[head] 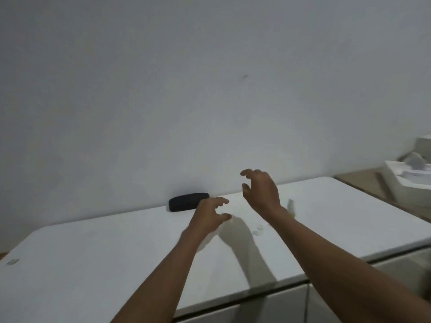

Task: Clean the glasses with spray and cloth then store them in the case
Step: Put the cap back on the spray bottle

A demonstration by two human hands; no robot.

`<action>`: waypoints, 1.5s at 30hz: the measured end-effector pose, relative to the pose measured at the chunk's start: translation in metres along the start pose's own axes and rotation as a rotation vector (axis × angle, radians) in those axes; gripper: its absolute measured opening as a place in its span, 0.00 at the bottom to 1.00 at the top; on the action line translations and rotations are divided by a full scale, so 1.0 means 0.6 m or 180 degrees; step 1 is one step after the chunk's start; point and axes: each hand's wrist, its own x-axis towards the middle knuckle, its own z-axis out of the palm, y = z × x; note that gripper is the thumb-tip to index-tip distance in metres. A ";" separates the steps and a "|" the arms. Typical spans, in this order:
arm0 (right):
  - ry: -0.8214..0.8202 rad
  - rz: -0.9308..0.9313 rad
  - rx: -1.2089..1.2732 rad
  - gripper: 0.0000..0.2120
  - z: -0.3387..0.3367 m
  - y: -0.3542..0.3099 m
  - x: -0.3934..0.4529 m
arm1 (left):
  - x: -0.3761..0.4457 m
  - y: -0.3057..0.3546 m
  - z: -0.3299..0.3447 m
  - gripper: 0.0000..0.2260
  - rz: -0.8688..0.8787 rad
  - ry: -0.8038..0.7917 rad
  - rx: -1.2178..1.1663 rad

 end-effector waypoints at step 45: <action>-0.0698 0.1572 0.0357 0.17 -0.047 0.163 -0.098 | -0.012 0.088 0.147 0.10 -0.0670 0.0252 -0.1555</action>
